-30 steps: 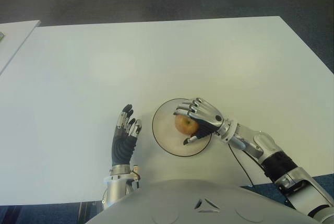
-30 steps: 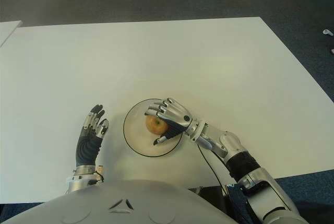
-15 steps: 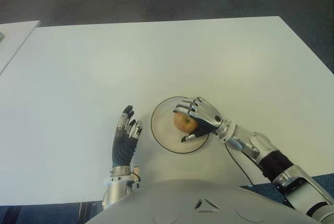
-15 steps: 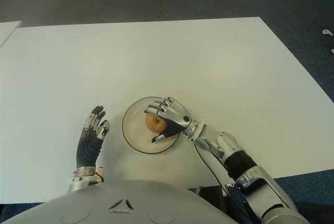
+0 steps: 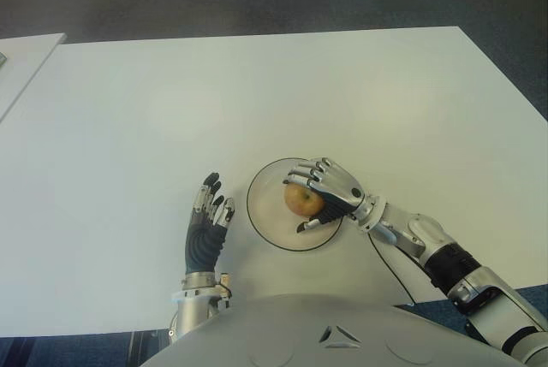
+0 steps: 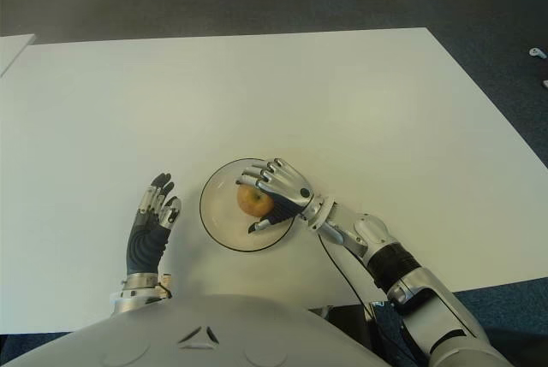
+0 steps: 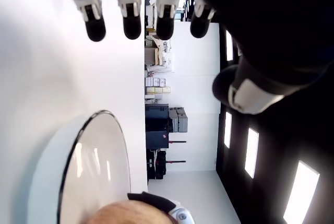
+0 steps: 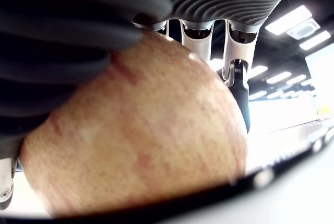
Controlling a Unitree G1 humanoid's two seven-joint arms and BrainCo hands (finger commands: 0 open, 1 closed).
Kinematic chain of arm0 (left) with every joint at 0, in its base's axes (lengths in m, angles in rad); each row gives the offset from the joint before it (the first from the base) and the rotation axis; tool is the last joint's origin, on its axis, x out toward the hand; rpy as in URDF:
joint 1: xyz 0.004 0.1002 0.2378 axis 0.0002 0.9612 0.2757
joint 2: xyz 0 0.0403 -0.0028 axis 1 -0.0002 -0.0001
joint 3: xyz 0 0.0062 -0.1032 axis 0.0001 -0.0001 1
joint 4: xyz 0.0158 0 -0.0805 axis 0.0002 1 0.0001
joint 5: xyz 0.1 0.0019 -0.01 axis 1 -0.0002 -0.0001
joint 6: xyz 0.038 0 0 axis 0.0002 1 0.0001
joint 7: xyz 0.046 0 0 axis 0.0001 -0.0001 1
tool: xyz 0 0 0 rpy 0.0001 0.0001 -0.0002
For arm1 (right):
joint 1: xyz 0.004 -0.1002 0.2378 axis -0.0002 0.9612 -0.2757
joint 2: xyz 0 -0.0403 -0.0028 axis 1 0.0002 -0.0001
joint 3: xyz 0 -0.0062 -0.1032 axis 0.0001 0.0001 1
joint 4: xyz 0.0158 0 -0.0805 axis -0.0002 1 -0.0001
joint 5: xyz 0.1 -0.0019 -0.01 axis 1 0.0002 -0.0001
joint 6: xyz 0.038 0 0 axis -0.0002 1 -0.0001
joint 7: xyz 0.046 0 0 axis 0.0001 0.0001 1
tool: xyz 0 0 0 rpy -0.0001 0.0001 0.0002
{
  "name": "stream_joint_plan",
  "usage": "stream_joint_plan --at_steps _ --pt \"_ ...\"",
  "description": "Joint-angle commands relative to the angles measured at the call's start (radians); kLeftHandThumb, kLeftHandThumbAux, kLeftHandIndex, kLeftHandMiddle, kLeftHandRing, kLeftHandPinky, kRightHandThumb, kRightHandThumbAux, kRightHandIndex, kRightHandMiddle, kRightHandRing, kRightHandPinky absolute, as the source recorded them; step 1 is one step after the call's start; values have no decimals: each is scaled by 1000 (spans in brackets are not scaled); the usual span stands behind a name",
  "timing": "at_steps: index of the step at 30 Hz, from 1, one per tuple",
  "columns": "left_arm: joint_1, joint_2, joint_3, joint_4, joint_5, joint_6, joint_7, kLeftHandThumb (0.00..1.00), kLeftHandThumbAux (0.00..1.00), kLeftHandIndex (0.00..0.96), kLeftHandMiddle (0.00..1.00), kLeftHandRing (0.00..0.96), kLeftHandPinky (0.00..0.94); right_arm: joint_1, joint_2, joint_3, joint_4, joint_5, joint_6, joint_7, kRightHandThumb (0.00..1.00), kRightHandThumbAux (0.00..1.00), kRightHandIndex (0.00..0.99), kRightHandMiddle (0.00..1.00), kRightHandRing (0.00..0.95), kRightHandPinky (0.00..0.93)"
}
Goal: Put the apples into the plate.
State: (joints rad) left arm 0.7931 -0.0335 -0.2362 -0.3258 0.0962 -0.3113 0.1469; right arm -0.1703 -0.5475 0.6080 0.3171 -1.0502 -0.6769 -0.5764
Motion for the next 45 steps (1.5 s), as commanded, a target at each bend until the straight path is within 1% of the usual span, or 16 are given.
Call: stream_joint_plan --at_steps 1,4,5,7,9,10,12,16,20,22,25,28,31,38,40,45 --pt "-15 -27 -21 23 11 -3 11 141 568 55 40 49 81 18 -9 35 54 -30 7 31 319 492 431 545 439 203" --pt "-19 -28 -22 28 11 -4 13 138 567 54 38 46 83 15 -10 36 58 -30 7 28 262 463 414 506 386 123" --pt "-21 -28 -22 31 13 -6 14 138 567 54 37 46 83 14 -11 37 59 -30 7 32 256 460 412 502 380 115" --pt "-24 -27 -22 35 17 -9 16 133 567 51 34 42 78 11 -13 36 55 -24 9 50 216 436 385 447 326 57" --pt "-26 -28 -23 40 22 -12 19 130 567 50 33 39 73 11 -17 34 47 -15 9 72 193 419 367 408 291 29" --pt "-26 -28 -24 41 24 -13 20 128 568 50 32 38 71 14 -22 31 30 -3 11 106 183 411 359 389 274 18" --pt "-28 -29 -24 43 26 -14 22 128 567 51 31 36 69 16 -29 29 12 12 16 152 157 387 337 343 234 9" --pt "-30 -30 -25 48 27 -18 26 128 568 51 30 35 70 19 -37 29 -5 14 37 207 114 342 282 267 169 1" --pt "-31 -32 -26 52 22 -20 28 126 570 50 31 34 62 25 -45 22 -36 17 55 241 91 314 209 204 118 0" --pt "-32 -34 -26 54 16 -24 28 125 580 48 35 36 63 30 -50 15 -55 21 66 256 80 304 146 147 74 0" --pt "-33 -35 -26 58 11 -30 28 122 589 46 38 38 67 36 -56 3 -87 25 83 275 66 289 94 93 31 0" --pt "-33 -36 -26 62 12 -35 32 119 595 46 40 41 71 45 -75 -30 -172 57 96 333 53 266 40 42 10 0" --pt "-32 -36 -26 63 12 -36 32 116 598 46 40 42 69 54 -79 -49 -215 75 104 369 51 250 13 15 3 0" --pt "-35 -36 -23 68 11 -35 34 112 580 45 40 42 67 63 -67 -83 -268 106 117 432 86 232 0 1 0 0" --pt "-36 -39 -23 68 11 -33 36 111 566 45 43 47 83 66 -64 -90 -276 113 122 449 103 225 0 0 0 0" --pt "-39 -42 -21 72 21 -33 47 112 558 45 44 49 84 65 -58 -109 -309 167 135 532 124 214 0 0 0 0"
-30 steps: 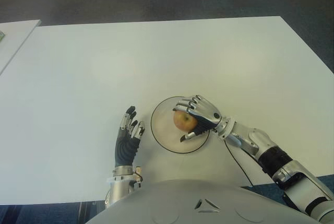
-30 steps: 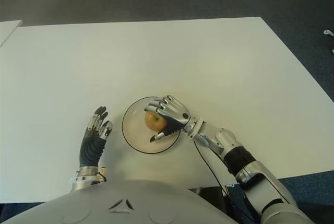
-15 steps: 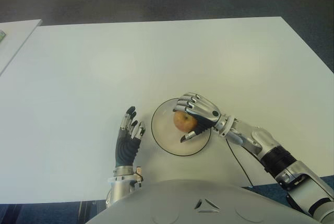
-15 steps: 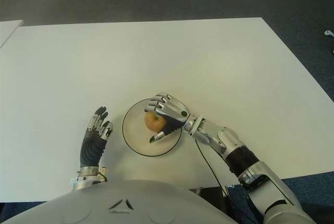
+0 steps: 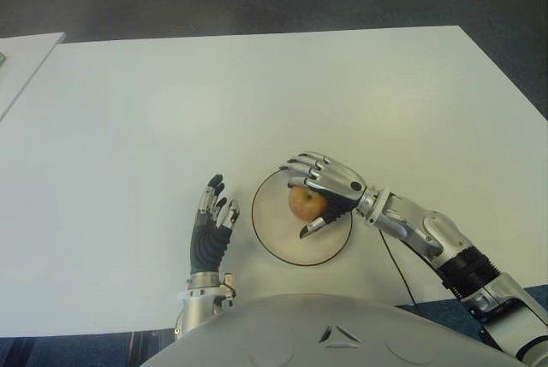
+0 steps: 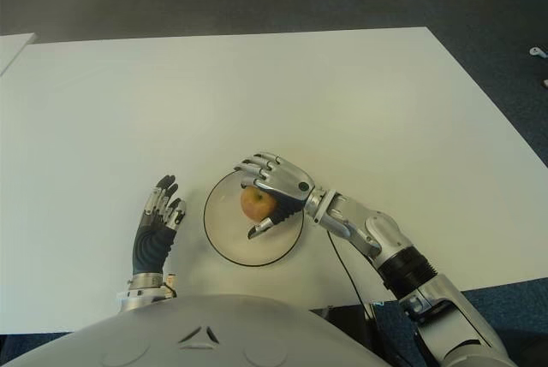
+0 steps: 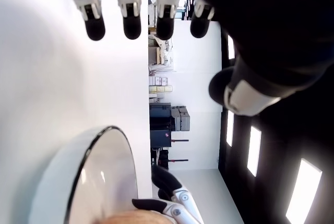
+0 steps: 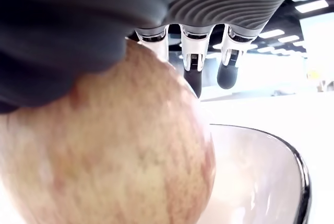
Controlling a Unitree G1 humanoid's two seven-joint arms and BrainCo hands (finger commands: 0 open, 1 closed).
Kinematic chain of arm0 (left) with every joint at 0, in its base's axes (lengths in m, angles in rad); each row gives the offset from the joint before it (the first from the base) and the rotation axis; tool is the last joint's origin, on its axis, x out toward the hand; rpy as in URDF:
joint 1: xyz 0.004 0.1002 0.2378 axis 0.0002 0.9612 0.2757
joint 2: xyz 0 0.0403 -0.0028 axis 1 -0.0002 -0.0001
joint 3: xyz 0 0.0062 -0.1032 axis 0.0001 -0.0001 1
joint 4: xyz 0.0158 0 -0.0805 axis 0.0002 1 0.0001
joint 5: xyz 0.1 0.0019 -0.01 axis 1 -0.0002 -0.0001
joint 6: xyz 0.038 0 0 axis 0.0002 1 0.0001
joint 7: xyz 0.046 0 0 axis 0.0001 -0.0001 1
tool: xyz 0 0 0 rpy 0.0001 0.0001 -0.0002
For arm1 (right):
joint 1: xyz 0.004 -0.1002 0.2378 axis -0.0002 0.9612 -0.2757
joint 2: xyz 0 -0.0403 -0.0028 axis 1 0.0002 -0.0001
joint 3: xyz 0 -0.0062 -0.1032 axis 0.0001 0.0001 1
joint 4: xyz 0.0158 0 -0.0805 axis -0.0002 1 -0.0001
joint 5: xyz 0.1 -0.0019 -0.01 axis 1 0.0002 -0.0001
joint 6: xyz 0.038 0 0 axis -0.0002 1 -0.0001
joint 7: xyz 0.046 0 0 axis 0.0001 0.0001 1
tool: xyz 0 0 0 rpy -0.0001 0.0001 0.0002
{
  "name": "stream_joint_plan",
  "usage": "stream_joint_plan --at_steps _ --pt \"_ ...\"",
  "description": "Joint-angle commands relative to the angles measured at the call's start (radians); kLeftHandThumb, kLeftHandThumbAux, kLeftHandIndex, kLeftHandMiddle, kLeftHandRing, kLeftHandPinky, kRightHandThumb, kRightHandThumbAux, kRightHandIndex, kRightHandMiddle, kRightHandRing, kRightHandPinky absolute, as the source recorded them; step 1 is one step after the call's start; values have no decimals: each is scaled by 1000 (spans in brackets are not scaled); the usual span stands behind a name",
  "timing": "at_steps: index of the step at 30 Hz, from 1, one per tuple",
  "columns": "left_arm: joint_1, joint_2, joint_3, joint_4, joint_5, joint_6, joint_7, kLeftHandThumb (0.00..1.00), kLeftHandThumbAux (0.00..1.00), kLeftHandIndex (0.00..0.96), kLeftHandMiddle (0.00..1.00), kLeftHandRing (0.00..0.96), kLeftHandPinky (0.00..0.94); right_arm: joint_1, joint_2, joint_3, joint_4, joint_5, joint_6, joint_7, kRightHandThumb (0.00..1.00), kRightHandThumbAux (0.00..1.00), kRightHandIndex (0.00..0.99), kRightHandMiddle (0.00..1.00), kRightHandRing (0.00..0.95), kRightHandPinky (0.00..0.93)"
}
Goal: Put the apples into the plate.
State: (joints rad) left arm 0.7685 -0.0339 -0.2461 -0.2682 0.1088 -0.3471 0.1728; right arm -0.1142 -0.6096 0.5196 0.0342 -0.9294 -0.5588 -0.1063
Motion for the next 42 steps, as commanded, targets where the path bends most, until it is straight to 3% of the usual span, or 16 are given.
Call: stream_joint_plan --at_steps 1,7,27,42 --pt "-15 -41 -11 15 10 3 24 112 556 46 46 51 84 11 5 -25 -33 56 19 74 128 211 0 0 0 0" --pt "-12 -37 -11 18 6 -3 32 109 543 53 63 72 117 33 14 -52 -83 90 35 120 135 214 0 0 0 0" --pt "-9 -2 0 6 -1 -3 1 113 522 59 49 45 61 34 40 -128 -179 146 51 202 132 237 0 0 0 0" --pt "-3 1 0 -7 -23 11 -12 123 538 56 44 35 43 41 33 -198 -245 264 96 339 102 239 0 0 0 0"
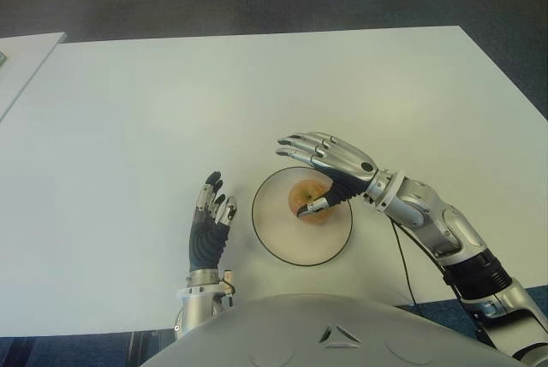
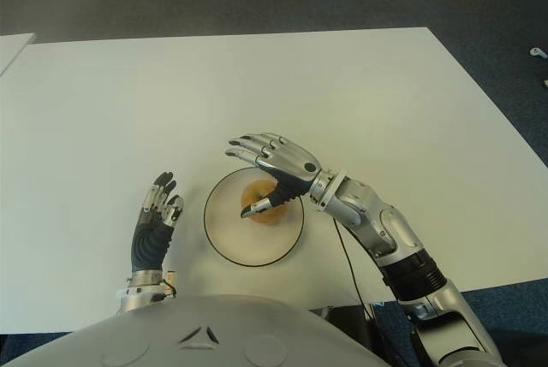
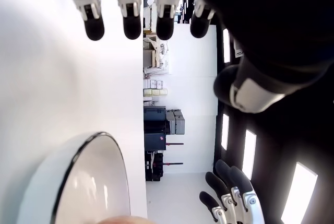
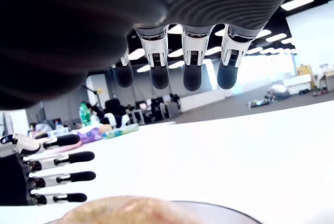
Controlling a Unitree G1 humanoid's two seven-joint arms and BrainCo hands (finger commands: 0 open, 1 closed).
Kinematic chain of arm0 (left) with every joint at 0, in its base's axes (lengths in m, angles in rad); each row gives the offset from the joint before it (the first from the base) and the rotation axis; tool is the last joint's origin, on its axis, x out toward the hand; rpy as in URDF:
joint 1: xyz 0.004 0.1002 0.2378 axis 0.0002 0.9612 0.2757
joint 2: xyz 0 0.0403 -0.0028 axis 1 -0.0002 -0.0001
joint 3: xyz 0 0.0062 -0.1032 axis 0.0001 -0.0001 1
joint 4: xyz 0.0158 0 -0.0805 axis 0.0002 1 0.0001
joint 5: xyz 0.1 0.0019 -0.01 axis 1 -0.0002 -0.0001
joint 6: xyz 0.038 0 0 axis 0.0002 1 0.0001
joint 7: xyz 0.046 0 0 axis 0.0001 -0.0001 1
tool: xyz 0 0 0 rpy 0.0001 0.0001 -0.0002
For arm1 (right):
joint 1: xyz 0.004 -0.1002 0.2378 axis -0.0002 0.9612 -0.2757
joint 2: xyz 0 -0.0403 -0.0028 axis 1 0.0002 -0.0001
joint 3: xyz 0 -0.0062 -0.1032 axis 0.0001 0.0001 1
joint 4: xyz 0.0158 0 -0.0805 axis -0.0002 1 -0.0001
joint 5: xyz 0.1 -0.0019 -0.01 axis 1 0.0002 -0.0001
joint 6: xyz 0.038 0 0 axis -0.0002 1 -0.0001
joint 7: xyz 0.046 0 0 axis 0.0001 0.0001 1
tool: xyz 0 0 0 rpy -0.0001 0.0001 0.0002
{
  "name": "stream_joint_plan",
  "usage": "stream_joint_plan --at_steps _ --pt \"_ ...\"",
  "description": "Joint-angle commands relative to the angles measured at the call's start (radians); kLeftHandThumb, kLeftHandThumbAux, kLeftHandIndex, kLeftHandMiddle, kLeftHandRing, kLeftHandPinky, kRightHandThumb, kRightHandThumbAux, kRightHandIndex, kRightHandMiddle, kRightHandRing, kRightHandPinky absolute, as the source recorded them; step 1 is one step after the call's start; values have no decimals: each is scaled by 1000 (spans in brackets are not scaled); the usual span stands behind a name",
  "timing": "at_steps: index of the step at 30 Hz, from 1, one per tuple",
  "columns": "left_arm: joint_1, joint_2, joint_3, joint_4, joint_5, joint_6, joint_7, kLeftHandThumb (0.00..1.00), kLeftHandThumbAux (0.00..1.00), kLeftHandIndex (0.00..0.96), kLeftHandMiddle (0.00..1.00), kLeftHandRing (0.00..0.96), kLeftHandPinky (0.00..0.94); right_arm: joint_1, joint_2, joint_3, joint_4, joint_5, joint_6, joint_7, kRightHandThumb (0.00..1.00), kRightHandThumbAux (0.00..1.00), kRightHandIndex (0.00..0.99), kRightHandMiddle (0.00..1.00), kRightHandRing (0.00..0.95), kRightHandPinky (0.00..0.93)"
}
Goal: Put the apples into the plate.
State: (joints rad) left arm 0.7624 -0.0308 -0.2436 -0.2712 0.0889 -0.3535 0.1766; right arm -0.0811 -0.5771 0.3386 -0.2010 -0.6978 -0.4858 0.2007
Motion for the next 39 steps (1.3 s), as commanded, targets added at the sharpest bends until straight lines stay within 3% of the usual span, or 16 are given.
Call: stream_joint_plan --at_steps 1,4,10,14,18,23,27,32,39 --pt "3 -3 -3 -5 -2 19 -15 123 538 55 43 33 42 10 4 -23 -12 42 28 35 104 235 0 0 0 0" --pt "2 -5 -4 -6 -8 25 -17 124 535 55 41 32 43 9 11 -53 16 104 36 37 109 227 0 0 0 0" --pt "1 -7 -4 3 -18 31 -19 131 518 59 43 37 54 -1 -25 -154 163 360 8 97 110 210 0 0 0 0" --pt "3 -4 -1 6 -8 33 -16 132 521 51 36 31 44 -11 101 -231 415 635 73 154 96 196 0 0 0 0" --pt "6 -1 7 16 -9 33 -15 128 528 47 29 22 24 85 178 -338 333 913 240 193 89 240 0 0 0 0" --pt "-2 1 16 39 -9 35 -15 121 531 50 22 15 21 200 292 -436 326 1111 349 144 82 339 0 8 0 0" --pt "-9 -1 12 50 8 38 -9 117 535 54 21 16 31 257 368 -484 284 1214 437 68 78 390 15 47 0 0" --pt "-21 -6 16 69 18 33 -1 99 543 56 19 18 40 258 407 -504 225 1263 520 13 97 412 66 93 6 0" --pt "-58 -14 51 134 35 -1 15 77 543 58 24 27 57 284 465 -519 179 1210 498 -25 173 418 112 160 78 46"
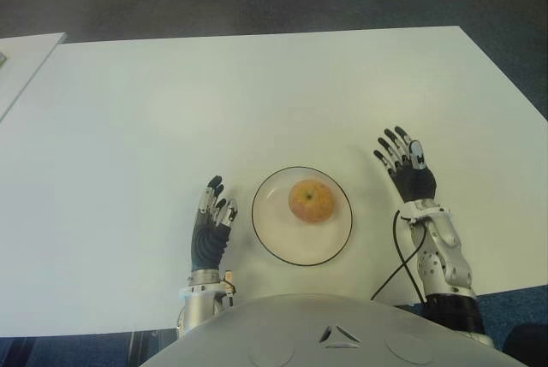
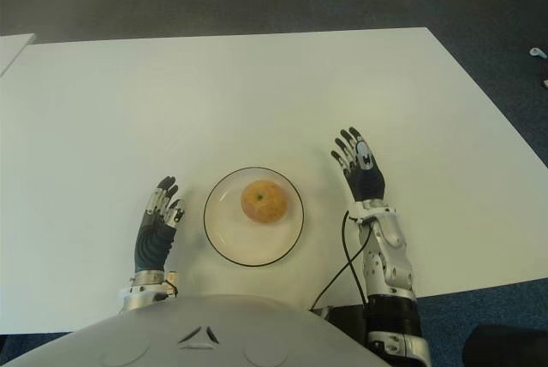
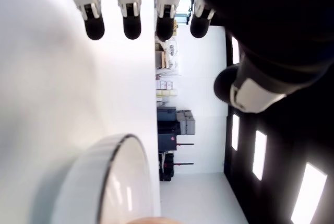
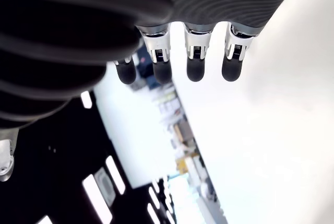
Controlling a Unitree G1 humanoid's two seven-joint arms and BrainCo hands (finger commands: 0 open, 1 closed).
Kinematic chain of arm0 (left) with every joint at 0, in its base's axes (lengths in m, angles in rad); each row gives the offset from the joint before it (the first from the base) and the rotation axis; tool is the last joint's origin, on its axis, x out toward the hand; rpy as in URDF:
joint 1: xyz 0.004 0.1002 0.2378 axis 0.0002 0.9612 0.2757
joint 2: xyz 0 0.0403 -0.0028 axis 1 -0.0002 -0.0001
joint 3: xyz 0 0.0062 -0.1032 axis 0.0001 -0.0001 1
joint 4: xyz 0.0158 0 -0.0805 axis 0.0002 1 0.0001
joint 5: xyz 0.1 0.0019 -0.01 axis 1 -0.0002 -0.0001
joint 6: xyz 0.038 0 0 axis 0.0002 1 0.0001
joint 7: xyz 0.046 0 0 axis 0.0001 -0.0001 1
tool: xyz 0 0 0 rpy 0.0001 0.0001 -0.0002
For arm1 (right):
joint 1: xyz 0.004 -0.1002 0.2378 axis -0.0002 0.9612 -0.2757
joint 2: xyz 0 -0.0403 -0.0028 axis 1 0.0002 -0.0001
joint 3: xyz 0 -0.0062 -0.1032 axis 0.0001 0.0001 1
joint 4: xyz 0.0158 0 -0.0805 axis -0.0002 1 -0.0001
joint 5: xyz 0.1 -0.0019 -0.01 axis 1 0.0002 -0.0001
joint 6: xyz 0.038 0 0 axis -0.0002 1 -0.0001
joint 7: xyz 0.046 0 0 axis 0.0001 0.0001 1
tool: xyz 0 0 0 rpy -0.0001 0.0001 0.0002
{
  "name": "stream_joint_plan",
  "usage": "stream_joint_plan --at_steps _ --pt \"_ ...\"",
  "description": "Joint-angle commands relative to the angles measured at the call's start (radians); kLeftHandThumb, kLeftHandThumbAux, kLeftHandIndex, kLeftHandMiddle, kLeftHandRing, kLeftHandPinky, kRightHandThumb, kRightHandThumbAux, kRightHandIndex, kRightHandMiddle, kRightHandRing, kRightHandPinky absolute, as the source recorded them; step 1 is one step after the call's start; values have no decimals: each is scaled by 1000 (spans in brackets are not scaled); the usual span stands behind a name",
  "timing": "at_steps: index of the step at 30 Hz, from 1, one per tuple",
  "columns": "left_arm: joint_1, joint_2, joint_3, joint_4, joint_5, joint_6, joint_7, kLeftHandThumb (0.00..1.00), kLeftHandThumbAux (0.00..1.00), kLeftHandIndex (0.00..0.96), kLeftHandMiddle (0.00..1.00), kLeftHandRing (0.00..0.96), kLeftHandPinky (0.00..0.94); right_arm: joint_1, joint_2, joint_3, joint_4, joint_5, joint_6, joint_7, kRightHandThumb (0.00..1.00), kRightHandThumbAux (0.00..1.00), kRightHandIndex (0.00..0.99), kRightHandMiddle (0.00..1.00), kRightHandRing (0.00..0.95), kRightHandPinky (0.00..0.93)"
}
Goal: Put the apples into the plate.
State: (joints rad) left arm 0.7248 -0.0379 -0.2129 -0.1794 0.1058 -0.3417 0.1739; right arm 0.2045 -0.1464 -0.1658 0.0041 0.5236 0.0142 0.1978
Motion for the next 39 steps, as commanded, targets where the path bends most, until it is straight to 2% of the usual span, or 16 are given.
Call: stream_joint_plan --at_steps 1,3,7,11,18,22,27,34,39 --pt "-26 -10 25 52 21 -23 23 76 544 58 25 28 58 4 47 -14 -19 -25 -20 -22 181 418 115 165 85 59" --pt "-32 -14 31 65 26 -37 29 76 549 60 28 31 64 10 63 -15 -11 -42 -39 -20 199 418 122 174 100 82" --pt "-48 -20 51 108 42 -86 50 79 554 64 34 40 79 36 116 -2 76 -90 -139 6 213 434 134 178 114 99" --pt "-51 -27 61 134 32 -122 50 85 557 69 48 58 111 62 141 2 121 -111 -199 40 216 457 139 162 105 102" --pt "-68 -36 78 181 -25 -177 24 93 532 81 69 83 139 121 146 32 169 -179 -263 84 222 469 155 166 117 139" --pt "-115 -41 102 259 -77 -202 2 109 508 107 86 96 156 124 148 50 190 -228 -283 72 219 486 176 175 125 144" --pt "-169 -37 129 410 -112 -287 -33 115 479 154 104 107 165 125 159 65 223 -282 -334 57 217 526 191 163 120 144" --pt "-189 -29 147 480 -111 -358 -63 117 464 211 128 115 163 129 165 77 247 -307 -405 62 214 573 188 144 106 128" --pt "-185 -22 153 482 -105 -369 -79 115 471 209 125 107 158 121 150 68 262 -298 -411 68 202 592 161 137 101 122"
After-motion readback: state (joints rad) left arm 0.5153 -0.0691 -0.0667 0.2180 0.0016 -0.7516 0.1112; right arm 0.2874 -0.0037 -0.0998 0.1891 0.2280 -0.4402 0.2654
